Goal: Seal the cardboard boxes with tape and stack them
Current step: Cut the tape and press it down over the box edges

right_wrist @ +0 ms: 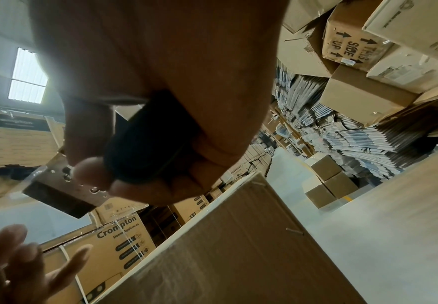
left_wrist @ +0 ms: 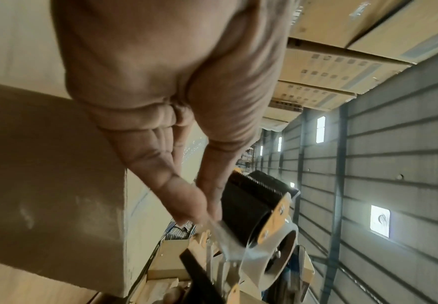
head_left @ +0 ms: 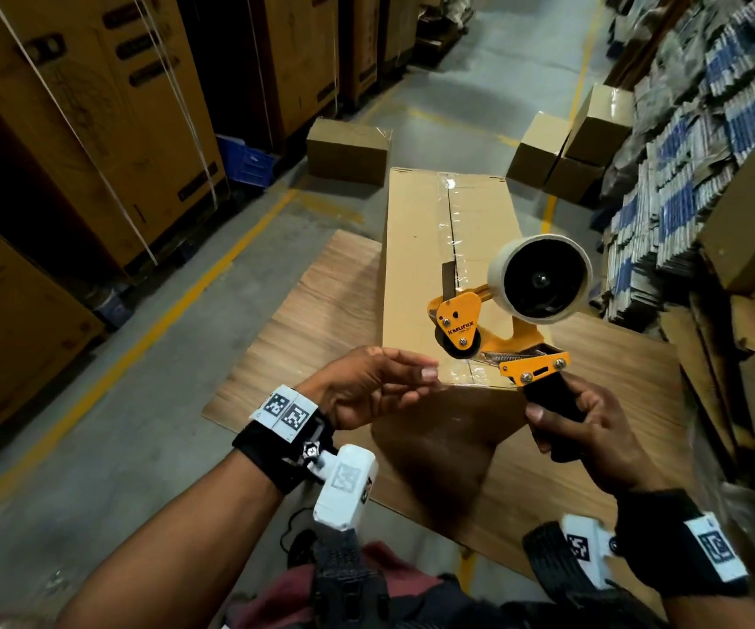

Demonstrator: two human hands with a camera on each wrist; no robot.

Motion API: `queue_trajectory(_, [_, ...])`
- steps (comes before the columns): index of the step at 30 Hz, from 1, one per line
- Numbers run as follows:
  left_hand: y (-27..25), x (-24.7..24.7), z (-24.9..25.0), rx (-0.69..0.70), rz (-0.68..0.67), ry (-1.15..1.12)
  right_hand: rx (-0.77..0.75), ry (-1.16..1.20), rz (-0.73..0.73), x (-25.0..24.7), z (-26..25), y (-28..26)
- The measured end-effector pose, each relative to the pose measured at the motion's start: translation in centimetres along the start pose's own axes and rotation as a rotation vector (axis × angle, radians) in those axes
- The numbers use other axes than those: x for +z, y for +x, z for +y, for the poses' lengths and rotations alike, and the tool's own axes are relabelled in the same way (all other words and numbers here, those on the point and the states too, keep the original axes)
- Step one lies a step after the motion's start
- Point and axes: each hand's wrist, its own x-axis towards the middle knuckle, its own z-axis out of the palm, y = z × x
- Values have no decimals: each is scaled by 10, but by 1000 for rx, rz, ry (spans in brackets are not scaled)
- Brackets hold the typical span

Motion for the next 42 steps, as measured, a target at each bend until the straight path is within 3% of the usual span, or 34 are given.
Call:
queue_trajectory(10, [3, -16, 33, -135, 46, 508, -105, -221, -49, -2, -5, -4])
queue_trajectory(16, [4, -39, 60, -91, 241, 580, -157, -305, -72, -19, -17, -1])
queue_trajectory(21, [1, -54, 65, -123, 202, 672, -140, -356, -140, -36, -19, 6])
queue_trajectory(24, [6, -56, 54, -113, 227, 641, -145, -378, -170, -40, -14, 16])
queue_trajectory(32, [3, -62, 22, 73, 349, 348, -104, -434, -274, -56, -7, 41])
queue_trajectory(42, [1, -72, -4, 257, 428, 266, -131, -531, -339, -50, -15, 63])
